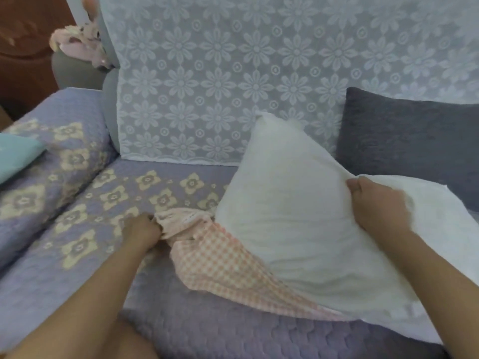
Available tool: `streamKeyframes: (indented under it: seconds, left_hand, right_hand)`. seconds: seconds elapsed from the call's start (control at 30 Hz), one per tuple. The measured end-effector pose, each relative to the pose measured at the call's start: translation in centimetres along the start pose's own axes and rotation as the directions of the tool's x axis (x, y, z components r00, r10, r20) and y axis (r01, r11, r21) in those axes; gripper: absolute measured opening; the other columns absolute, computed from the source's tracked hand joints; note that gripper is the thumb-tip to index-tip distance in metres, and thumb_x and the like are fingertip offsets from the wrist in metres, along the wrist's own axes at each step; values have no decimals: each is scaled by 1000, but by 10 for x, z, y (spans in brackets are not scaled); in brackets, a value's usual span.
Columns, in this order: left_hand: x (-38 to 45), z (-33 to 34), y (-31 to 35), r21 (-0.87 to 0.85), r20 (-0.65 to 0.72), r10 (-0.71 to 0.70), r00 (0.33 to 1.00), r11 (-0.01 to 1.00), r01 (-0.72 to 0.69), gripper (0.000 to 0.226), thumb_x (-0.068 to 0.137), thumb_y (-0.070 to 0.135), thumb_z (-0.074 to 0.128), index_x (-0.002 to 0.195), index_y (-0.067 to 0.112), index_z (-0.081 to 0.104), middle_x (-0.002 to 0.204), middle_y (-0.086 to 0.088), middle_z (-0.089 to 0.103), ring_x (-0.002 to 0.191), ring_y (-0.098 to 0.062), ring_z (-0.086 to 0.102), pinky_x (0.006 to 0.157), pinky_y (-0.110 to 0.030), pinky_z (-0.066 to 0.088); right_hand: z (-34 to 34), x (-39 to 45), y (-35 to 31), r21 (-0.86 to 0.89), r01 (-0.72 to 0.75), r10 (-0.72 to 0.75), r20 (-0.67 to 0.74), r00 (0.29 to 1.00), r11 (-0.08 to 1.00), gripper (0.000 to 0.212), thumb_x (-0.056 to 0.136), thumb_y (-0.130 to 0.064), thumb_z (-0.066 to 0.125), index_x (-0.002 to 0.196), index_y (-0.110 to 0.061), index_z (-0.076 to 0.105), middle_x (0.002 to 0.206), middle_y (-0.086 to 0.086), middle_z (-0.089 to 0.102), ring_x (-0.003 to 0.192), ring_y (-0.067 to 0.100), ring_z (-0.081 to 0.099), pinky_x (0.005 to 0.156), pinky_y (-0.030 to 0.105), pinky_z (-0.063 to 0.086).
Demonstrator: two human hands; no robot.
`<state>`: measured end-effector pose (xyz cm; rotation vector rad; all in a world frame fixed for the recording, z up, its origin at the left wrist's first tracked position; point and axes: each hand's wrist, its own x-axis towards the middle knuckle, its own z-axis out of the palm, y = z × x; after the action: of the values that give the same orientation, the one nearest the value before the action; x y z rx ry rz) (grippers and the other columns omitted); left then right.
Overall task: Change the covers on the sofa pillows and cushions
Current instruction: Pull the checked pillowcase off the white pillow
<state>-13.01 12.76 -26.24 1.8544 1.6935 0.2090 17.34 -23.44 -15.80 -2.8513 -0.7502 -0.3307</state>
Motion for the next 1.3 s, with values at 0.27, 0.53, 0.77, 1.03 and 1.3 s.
streamKeyframes:
  seconds: [0.27,0.53,0.77,1.03,1.3]
  left_hand:
    - [-111,6,-11,-29,329,756,565,607,-794,32,90,61,57,113,39,52,116,16,54,102,0,49,80,-17,38]
    - [-125,-21,-63,593,800,105,590,5,-805,41,101,18,43,139,8,54,144,-17,55,133,-34,52,108,-40,44]
    - [-137,-65,20,261,706,382,597,643,-720,22,95,56,54,105,37,61,113,13,62,98,-7,61,84,-26,50]
    - [-78,3,138,-161,217,400,891,915,-371,97,88,72,53,160,18,16,162,-12,30,145,-35,35,114,-45,34]
    - [-84,68,144,-437,86,276,957,874,-213,64,97,41,62,142,-3,49,141,-23,55,126,-38,55,103,-40,45]
  right_hand:
    - [20,-1,-44,83,28,-20,-86,996,996,42,107,-38,23,84,-15,49,79,11,63,72,33,51,75,44,39]
    - [-54,61,-35,216,-49,114,-300,947,975,39,106,-27,25,103,-3,56,103,25,64,99,43,59,91,48,39]
    - [-73,82,-25,340,45,39,-238,970,939,45,107,-38,25,95,-8,56,94,11,58,88,30,49,76,38,33]
    - [8,-31,104,271,-509,491,136,860,817,75,95,-63,40,155,-21,24,160,18,20,145,41,20,117,55,21]
    - [-11,-82,111,686,-616,617,303,726,387,83,89,-49,67,148,-1,36,146,19,46,129,38,47,105,46,39]
